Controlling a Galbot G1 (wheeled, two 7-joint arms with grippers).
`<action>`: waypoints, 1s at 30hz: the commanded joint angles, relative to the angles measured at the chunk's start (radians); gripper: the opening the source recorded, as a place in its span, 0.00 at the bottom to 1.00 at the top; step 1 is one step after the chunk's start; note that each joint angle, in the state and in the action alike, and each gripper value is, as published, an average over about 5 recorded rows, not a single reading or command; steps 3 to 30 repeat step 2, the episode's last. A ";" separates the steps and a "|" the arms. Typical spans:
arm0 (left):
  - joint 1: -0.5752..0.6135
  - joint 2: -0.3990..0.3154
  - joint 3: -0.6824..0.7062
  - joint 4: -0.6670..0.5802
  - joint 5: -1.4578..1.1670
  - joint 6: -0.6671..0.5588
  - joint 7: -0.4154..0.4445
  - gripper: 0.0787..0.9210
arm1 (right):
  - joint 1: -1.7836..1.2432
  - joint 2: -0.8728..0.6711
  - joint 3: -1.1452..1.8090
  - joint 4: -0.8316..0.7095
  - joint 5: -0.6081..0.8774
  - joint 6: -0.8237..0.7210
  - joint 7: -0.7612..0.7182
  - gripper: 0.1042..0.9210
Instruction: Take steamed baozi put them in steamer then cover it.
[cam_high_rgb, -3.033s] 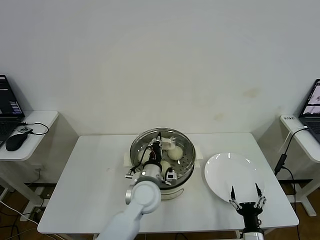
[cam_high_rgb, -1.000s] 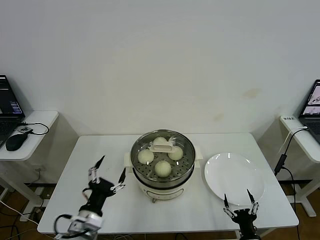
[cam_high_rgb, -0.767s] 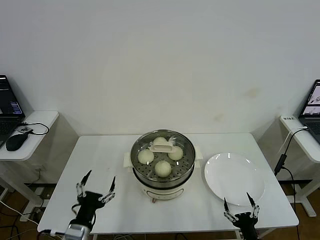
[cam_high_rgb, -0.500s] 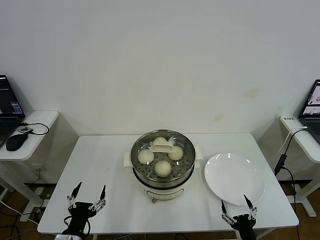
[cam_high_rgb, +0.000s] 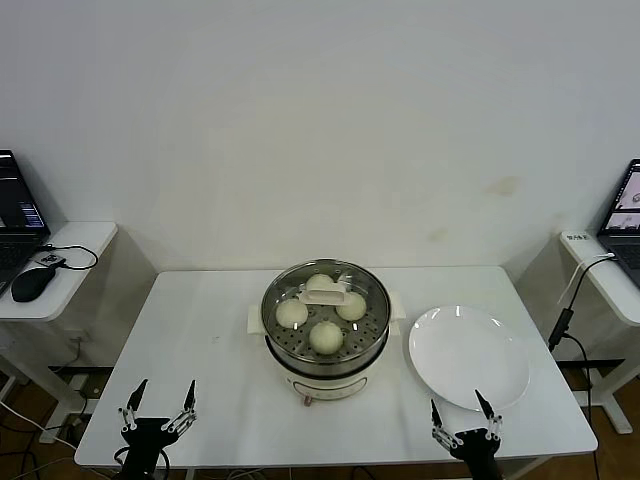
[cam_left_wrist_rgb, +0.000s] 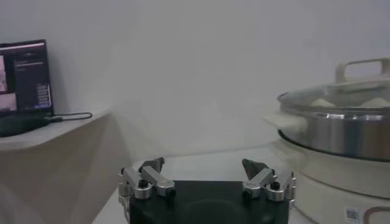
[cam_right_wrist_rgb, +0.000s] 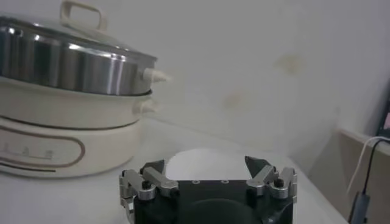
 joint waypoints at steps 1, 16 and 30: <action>0.025 -0.001 -0.015 0.008 -0.066 0.021 0.016 0.88 | -0.032 -0.005 -0.025 0.045 0.071 -0.015 -0.003 0.88; 0.026 -0.001 -0.015 0.007 -0.073 0.026 0.017 0.88 | -0.034 -0.005 -0.026 0.049 0.073 -0.016 -0.003 0.88; 0.026 -0.001 -0.015 0.007 -0.073 0.026 0.017 0.88 | -0.034 -0.005 -0.026 0.049 0.073 -0.016 -0.003 0.88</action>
